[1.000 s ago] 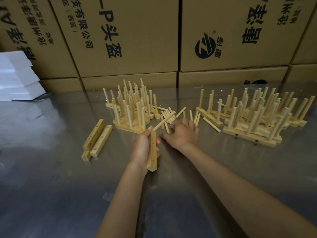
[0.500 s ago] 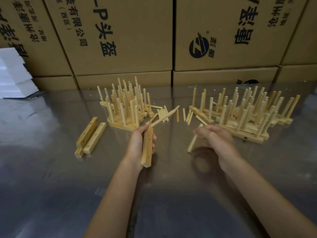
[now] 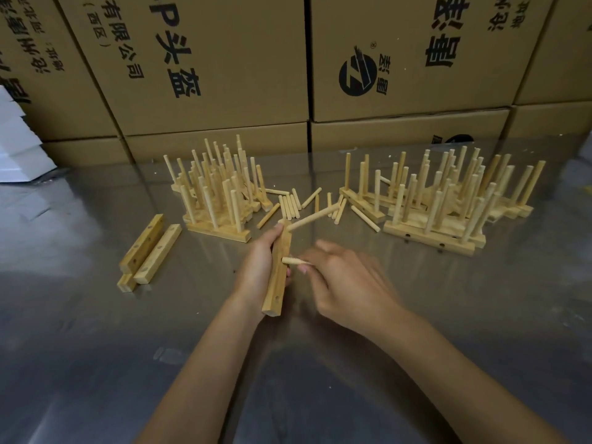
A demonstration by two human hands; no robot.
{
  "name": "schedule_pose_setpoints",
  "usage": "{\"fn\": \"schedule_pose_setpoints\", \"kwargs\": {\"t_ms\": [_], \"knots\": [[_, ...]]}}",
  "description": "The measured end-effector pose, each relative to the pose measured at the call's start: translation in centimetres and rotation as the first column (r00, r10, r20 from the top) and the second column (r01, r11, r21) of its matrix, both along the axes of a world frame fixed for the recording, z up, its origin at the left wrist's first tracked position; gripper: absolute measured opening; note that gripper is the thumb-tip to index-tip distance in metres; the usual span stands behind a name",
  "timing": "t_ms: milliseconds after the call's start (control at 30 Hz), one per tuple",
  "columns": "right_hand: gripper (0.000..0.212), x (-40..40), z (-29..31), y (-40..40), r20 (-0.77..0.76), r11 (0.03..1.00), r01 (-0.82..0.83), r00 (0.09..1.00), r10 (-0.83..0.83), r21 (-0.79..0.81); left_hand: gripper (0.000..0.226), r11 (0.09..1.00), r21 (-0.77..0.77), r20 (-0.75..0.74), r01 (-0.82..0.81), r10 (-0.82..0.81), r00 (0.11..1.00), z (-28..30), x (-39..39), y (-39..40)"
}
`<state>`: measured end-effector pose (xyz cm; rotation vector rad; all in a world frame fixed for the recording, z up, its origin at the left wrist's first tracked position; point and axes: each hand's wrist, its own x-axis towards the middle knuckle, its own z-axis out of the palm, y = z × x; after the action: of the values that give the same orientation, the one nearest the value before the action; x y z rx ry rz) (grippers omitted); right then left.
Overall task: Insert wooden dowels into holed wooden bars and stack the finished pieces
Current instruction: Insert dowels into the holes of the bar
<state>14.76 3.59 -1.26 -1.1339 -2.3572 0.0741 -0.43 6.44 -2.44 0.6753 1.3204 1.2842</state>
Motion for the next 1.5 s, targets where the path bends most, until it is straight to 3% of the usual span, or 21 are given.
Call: {"fn": "schedule_pose_setpoints", "kwargs": {"t_ms": [167,333,633,867,967,1067,1133,1233,1367,1433,1500], "knots": [[0.013,0.1,1.3,-0.5,0.18,1.0,0.004,0.984,-0.007,0.016,0.035,0.996,0.062,-0.181,-0.056,0.067,0.981,-0.8,0.7,0.0],[0.015,0.0,1.8,0.1,0.237,1.0,0.027,0.971,-0.023,-0.013,0.029,0.991,0.111,-0.193,-0.069,0.09,0.977,-1.1,1.1,-0.2],[0.037,0.0,0.9,1.3,0.026,0.957,0.045,0.999,-0.039,-0.287,0.033,0.989,0.127,-0.263,-0.078,0.11,0.959,-1.2,1.5,0.0],[0.02,0.3,-0.2,1.5,-0.102,0.936,0.009,0.994,-0.048,-0.351,0.036,0.986,0.156,-0.234,-0.055,0.091,0.968,-1.0,1.4,0.0],[0.013,0.5,-0.5,1.8,-0.146,0.957,0.02,0.987,-0.064,-0.29,0.038,0.982,0.166,-0.214,-0.088,0.123,0.969,-1.2,1.3,0.1],[0.045,1.4,-0.9,2.5,-0.203,0.969,0.103,0.968,-0.15,-0.226,0.025,0.959,0.176,-0.179,-0.221,0.252,0.951,-1.2,0.9,0.5],[0.053,2.5,-1.5,3.3,-0.255,0.956,0.187,0.936,-0.243,-0.226,0.02,0.94,0.148,-0.098,-0.307,0.323,0.941,-1.1,0.2,0.9],[0.052,3.8,-2.9,5.5,-0.149,0.913,0.352,0.911,-0.385,-0.208,0.021,0.929,0.129,-0.032,-0.346,0.352,0.935,-1.1,-0.3,1.3],[0.056,3.6,-3.6,8.6,0.043,0.875,0.408,0.91,-0.412,-0.261,0.02,0.934,0.17,-0.078,-0.315,0.331,0.94,-1.3,0.1,1.2],[0.047,3.2,-3.6,9.2,0.098,0.861,0.437,0.899,-0.427,-0.259,0.02,0.936,0.173,-0.079,-0.308,0.325,0.942,-1.3,0.0,1.2],[0.032,3.1,-3.7,8.8,0.064,0.874,0.467,0.884,-0.462,-0.136,0.02,0.939,0.161,-0.077,-0.303,0.318,0.945,-1.2,-0.1,1.2]]}}
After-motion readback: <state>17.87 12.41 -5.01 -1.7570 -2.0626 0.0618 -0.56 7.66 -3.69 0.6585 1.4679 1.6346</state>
